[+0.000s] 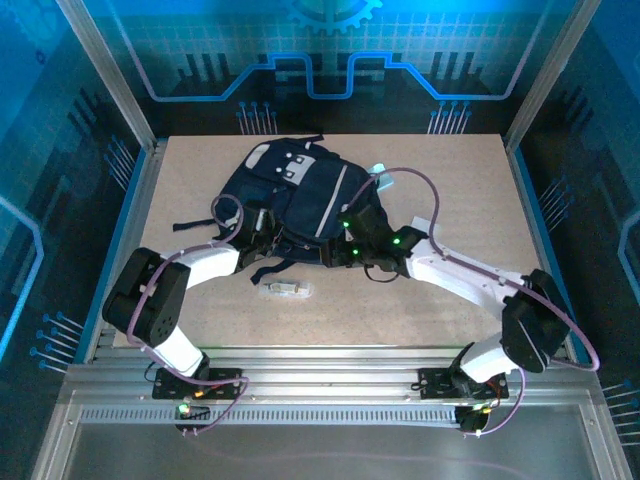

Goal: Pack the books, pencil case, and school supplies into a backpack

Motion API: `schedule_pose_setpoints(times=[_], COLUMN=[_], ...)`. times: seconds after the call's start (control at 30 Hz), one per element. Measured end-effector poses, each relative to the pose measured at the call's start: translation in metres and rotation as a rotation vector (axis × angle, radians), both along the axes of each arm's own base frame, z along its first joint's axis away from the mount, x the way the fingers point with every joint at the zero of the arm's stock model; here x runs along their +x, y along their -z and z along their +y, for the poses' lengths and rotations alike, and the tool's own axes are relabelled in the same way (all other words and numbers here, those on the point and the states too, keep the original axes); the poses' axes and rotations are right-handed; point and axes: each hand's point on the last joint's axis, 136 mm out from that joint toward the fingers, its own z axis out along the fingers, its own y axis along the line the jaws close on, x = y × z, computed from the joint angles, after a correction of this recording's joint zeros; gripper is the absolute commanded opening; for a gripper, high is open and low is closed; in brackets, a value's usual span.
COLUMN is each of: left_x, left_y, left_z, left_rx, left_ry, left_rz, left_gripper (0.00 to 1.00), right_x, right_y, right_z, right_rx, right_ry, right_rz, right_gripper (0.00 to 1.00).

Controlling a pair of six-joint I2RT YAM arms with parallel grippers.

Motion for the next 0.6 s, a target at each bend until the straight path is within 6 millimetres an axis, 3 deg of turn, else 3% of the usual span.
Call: schedule_pose_setpoints(times=[0.13,0.33,0.43,0.6], left_x=[-0.004,-0.011,-0.014,-0.017], left_y=[-0.02,-0.058,-0.062,-0.062], left_z=[-0.005,-0.014,-0.017,-0.021], left_rx=[-0.022,-0.068,-0.085,-0.093], left_ry=[-0.005,-0.013,-0.024,-0.039], left_rz=[-0.032,-0.104,-0.107,-0.104], left_gripper=[0.0,0.0,0.0,0.0], right_x=[0.007,0.017,0.025,0.039], right_y=[0.012,0.023,0.025,0.019], right_z=[0.016,0.037,0.044,0.06], right_rx=[0.003,0.043,0.063,0.07], right_ry=[0.0,0.055,0.096,0.158], right_rz=[0.013,0.027,0.02,-0.024], right_gripper=[0.55,0.58,0.65,0.64])
